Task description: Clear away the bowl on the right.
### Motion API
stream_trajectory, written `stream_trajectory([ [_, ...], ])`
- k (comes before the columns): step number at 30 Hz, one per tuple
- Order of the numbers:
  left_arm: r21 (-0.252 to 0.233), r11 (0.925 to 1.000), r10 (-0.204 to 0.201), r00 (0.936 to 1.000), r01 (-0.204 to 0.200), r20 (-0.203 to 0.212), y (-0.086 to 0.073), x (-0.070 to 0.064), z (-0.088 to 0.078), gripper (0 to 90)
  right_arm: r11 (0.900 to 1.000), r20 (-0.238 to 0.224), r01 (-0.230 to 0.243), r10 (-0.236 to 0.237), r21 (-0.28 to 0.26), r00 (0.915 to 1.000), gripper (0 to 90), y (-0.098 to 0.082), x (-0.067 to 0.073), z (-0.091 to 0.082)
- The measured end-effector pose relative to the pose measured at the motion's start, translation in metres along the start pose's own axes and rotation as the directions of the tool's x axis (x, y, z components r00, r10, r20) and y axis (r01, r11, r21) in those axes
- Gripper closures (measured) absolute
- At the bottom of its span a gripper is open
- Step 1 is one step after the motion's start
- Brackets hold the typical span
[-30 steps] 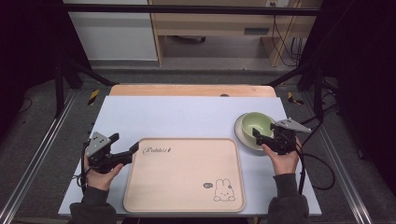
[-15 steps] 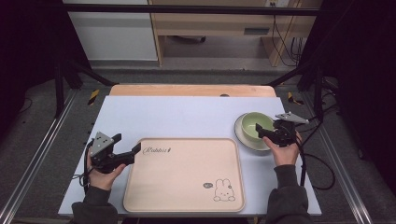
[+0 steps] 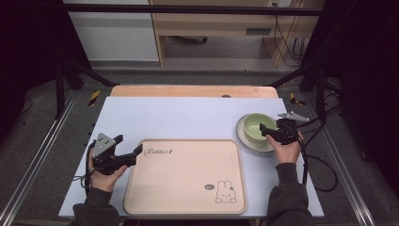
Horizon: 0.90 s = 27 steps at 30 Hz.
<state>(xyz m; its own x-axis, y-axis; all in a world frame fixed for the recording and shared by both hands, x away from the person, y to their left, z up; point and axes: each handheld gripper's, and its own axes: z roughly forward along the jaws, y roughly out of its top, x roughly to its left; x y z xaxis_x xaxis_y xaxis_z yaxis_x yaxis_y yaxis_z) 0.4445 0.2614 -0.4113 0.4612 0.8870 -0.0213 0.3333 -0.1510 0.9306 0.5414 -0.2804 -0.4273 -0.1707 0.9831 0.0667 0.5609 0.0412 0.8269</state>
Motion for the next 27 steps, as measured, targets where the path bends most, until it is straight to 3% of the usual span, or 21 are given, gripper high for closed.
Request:
stream_trajectory([
  [8,-0.002,1.0,0.004,1.0,-0.004,-0.001,0.001,-0.001,-0.001,15.7,1.0,0.016,0.0,0.0,-0.001,0.9999,27.8,-0.001,-0.002,0.002],
  [13,0.0,1.0,0.006,1.0,-0.006,-0.001,0.0,-0.002,0.0,15.8,0.999,0.032,0.008,-0.01,0.043,0.9995,31.0,-0.003,-0.007,0.008],
  [16,0.006,1.0,0.008,1.0,-0.008,0.0,0.0,-0.002,0.001,15.9,0.998,0.026,-0.022,0.021,0.06,0.9994,35.2,-0.003,-0.007,0.01],
  [19,0.008,0.9999,0.014,0.9999,-0.014,0.002,0.0,-0.004,0.001,15.9,0.997,0.042,-0.018,0.015,0.081,0.999,38.4,-0.005,-0.01,0.013],
  [27,0.007,0.9998,0.017,0.9998,-0.018,0.009,0.0,-0.006,0.002,16.0,0.992,0.023,-0.047,0.044,0.119,0.9987,46.4,-0.005,-0.011,0.018],
])
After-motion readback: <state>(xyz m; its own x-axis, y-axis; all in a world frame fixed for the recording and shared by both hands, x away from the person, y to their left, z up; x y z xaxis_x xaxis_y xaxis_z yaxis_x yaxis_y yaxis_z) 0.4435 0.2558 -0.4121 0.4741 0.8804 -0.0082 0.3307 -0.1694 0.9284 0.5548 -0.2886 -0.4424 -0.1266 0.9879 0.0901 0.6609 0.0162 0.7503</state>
